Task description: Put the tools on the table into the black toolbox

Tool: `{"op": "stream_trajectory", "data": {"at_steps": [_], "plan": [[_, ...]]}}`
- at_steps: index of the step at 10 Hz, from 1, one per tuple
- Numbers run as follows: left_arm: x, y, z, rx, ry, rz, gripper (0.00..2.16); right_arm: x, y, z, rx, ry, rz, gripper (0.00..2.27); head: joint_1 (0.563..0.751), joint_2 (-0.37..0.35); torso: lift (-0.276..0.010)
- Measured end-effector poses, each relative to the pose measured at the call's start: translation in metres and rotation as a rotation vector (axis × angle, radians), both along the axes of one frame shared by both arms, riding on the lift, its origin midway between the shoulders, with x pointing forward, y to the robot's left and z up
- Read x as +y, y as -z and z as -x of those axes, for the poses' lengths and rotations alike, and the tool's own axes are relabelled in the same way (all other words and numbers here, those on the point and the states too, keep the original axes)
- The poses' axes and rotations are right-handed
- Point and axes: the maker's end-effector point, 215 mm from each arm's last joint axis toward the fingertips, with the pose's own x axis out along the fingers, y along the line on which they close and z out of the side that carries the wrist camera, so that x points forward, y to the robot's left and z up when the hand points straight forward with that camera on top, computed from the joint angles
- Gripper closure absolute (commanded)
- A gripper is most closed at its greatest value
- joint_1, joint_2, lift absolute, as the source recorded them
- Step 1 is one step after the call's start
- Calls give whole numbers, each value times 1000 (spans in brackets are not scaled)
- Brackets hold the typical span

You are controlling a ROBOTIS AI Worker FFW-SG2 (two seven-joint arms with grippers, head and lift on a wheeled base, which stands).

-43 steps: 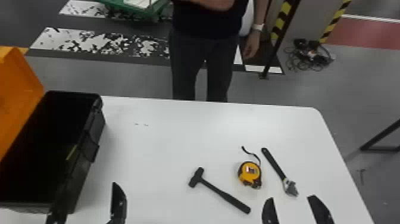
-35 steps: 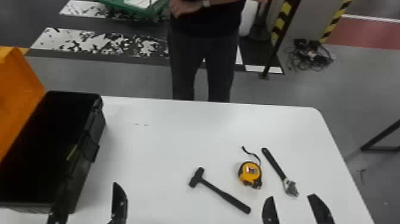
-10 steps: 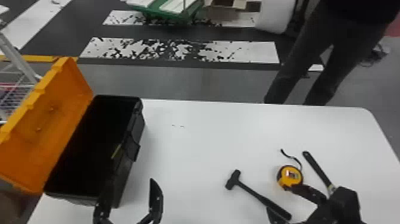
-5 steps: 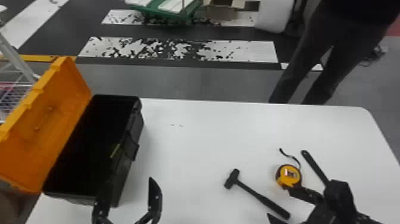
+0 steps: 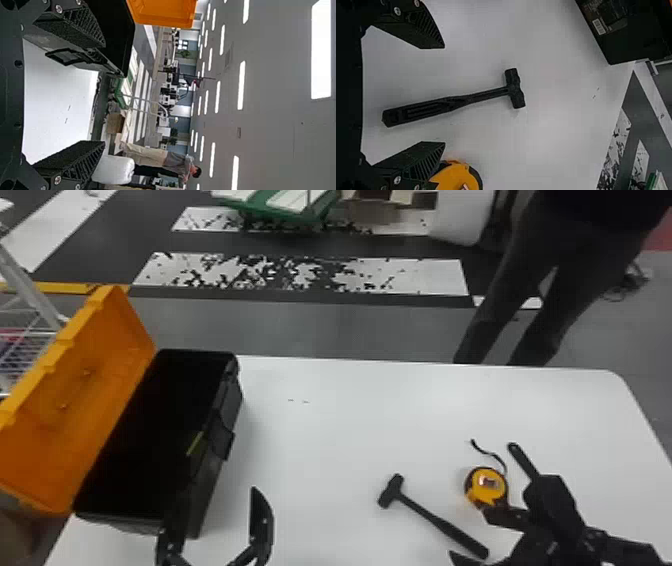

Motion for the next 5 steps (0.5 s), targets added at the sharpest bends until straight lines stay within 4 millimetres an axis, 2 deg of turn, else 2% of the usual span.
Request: {"op": "stream_trajectory", "data": {"at_steps": [5], "plan": [[-3,-4,-5,-10,17,-3,134,-5,2,-7,51,6,57,161,695,31,-39]]}}
